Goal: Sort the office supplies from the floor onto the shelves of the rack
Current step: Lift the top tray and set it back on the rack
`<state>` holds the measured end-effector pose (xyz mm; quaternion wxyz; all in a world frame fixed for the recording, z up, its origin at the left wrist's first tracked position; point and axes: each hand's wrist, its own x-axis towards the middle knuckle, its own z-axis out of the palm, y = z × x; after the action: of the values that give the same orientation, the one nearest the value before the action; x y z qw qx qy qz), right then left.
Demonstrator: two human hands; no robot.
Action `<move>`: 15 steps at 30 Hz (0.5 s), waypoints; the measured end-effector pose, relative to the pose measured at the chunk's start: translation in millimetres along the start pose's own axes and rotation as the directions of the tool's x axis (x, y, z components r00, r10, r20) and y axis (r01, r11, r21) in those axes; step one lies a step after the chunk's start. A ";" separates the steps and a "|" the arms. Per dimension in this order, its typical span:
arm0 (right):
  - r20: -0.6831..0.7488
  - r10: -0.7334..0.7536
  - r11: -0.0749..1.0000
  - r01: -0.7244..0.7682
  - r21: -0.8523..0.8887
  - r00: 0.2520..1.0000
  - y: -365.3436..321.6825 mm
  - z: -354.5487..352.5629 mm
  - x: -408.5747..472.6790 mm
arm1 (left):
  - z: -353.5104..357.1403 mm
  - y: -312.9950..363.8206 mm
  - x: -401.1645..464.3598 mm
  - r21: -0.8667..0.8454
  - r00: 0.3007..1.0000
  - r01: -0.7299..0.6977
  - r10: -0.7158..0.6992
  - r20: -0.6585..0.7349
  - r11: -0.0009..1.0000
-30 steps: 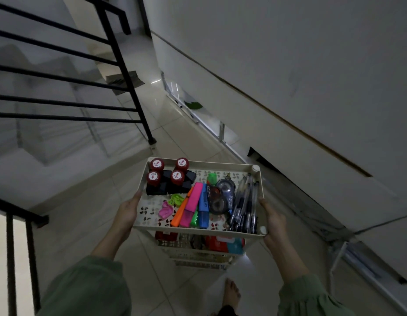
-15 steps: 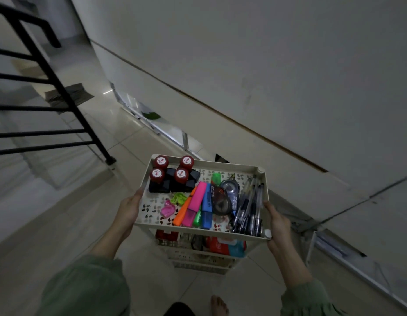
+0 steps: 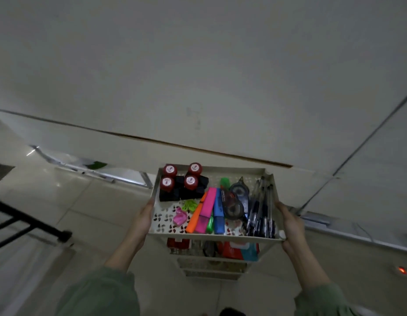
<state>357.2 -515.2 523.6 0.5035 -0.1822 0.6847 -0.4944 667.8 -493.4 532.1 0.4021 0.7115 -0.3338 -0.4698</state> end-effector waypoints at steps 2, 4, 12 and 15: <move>-0.027 0.006 1.000 -0.005 0.025 1.000 -4.7 3.5 6.4 | 7.3 11.0 17.2 0.029 0.998 -0.023 0.021 0.053 0.999; -0.051 0.019 0.999 -0.016 0.046 0.999 -8.4 5.7 13.8 | 13.1 21.2 32.8 0.042 0.996 -0.045 0.041 0.084 0.998; -0.077 0.053 0.994 -0.046 0.095 0.996 -23.4 16.4 54.7 | 40.8 46.6 90.8 0.092 0.997 -0.012 0.005 0.075 0.996; -0.079 0.048 0.994 -0.040 0.101 0.996 -35.5 21.6 73.3 | 55.2 57.6 111.3 0.063 0.996 -0.014 0.009 0.086 0.998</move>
<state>335.8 -596.5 516.8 0.4946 -0.1215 0.6830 -0.5235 648.0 -628.7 525.6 0.3672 0.7014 -0.3696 -0.4865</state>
